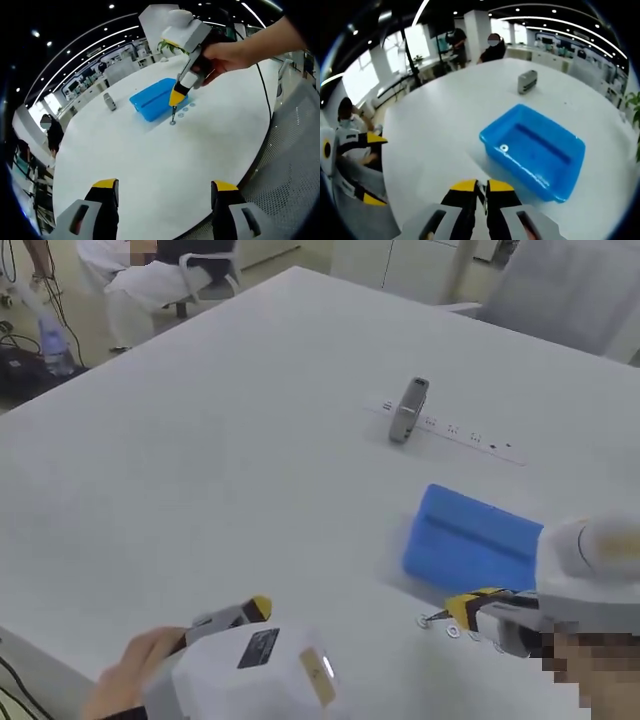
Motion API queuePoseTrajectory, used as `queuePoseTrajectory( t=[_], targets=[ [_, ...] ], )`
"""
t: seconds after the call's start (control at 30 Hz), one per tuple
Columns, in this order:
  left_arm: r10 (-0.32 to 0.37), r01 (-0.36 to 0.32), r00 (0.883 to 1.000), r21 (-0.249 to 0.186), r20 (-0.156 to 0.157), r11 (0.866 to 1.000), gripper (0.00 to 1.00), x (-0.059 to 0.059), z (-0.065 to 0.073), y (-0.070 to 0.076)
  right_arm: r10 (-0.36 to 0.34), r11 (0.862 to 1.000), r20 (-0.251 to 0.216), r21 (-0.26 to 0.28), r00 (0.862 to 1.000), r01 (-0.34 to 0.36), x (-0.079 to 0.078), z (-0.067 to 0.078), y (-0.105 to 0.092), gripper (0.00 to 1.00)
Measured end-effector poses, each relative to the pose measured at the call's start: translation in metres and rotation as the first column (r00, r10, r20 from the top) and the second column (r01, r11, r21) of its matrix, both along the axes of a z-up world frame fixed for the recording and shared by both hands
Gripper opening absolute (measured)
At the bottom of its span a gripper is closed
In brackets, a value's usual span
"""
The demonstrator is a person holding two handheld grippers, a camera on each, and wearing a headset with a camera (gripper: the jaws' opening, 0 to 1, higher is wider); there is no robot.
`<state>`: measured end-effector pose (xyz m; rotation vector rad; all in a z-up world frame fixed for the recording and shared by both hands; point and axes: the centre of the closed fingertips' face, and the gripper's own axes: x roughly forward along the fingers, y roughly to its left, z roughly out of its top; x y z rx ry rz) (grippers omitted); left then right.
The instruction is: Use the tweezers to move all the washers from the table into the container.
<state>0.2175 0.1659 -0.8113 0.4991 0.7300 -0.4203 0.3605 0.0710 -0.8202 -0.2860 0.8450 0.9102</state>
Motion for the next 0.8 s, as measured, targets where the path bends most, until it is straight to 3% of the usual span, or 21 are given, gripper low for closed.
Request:
queuePoseTrajectory(
  t=[0.1,0.17,0.3,0.63,0.73,0.77,0.8],
  targets=[
    [-0.001,0.001,1.0,0.003,0.0,1.0,0.77,0.0,0.0,0.0,0.012,0.999,-0.039,-0.029,0.999,-0.013,0.004,-0.001,0.003,0.03],
    [0.001,-0.001,1.0,0.006,-0.003,1.0,0.76,-0.001,-0.001,0.001,0.023,0.999,-0.066,-0.042,0.998,-0.026,-0.001,-0.001,0.006,0.03],
    [0.001,-0.001,1.0,0.007,-0.001,1.0,0.76,-0.001,0.0,0.001,0.047,0.995,-0.079,-0.078,0.996,-0.053,0.005,-0.002,0.011,0.03],
    [0.001,-0.001,1.0,0.008,-0.001,1.0,0.76,-0.001,0.0,0.001,0.075,0.992,-0.121,-0.096,0.99,-0.087,0.003,0.0,0.013,0.03],
    [0.0,0.0,1.0,0.008,-0.002,1.0,0.76,-0.001,0.0,0.001,0.065,0.994,-0.138,-0.082,0.988,-0.077,0.003,0.0,0.014,0.03],
    [0.001,-0.001,1.0,0.009,-0.004,1.0,0.76,-0.001,-0.001,0.001,0.06,0.994,-0.163,-0.075,0.985,-0.073,0.0,-0.001,0.014,0.03],
    [0.001,-0.001,1.0,0.009,-0.004,1.0,0.76,-0.001,-0.001,0.001,0.056,0.996,-0.153,-0.063,0.987,-0.066,0.003,0.0,0.015,0.03]
  ],
)
